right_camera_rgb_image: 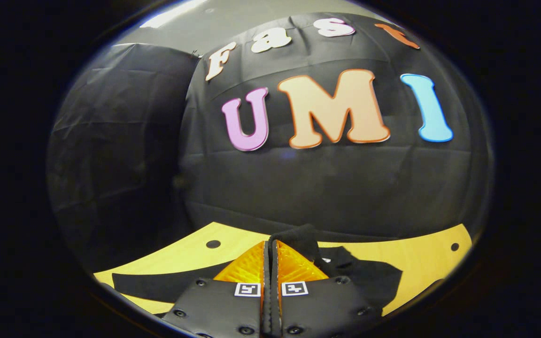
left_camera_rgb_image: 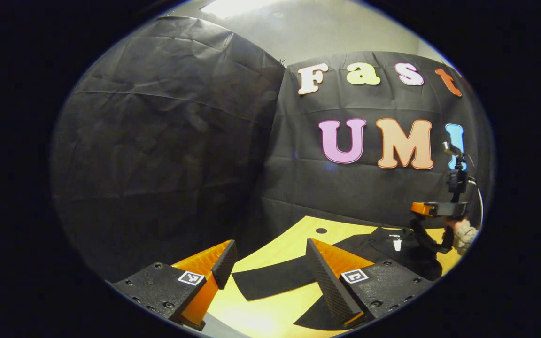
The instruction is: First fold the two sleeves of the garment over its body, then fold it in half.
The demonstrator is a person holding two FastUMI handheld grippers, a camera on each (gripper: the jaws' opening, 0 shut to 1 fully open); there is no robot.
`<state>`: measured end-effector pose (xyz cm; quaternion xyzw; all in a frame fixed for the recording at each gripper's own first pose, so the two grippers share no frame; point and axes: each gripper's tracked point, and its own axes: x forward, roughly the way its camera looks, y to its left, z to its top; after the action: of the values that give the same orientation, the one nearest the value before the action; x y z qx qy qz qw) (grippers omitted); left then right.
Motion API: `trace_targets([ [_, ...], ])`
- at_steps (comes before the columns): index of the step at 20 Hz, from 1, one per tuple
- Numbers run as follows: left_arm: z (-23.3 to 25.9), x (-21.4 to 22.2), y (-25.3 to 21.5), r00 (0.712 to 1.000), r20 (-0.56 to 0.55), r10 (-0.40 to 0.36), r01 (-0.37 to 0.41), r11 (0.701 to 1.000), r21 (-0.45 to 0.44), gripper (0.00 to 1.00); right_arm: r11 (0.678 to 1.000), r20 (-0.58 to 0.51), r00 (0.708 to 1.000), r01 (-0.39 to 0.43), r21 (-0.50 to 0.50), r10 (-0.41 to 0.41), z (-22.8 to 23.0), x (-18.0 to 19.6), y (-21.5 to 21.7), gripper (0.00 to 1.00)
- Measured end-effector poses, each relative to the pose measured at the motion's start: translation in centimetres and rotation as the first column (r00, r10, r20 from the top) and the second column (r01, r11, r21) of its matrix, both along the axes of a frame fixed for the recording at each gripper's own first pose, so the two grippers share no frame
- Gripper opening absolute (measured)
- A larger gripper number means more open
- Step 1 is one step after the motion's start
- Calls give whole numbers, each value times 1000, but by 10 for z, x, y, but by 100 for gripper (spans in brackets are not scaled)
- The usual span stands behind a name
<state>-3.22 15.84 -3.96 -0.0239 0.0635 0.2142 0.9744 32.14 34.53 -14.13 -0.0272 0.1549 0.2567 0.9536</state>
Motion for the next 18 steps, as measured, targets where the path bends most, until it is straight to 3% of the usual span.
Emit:
trace_targets([
  [6,-23,8,6,999,-37,-14,14,1000,12,90,997,-92,994,-57,-50,52,-75,24,52,2],
  [11,-41,19,8,998,-55,-30,30,1000,-3,93,997,-109,994,-21,-71,13,-104,31,57,2],
  [14,-50,23,7,997,-60,-39,37,999,-35,90,1000,-176,984,1,-12,-3,-115,38,60,7],
  [18,-56,31,8,996,-65,-59,57,998,-34,90,999,-197,980,24,29,-18,-110,40,59,53],
])
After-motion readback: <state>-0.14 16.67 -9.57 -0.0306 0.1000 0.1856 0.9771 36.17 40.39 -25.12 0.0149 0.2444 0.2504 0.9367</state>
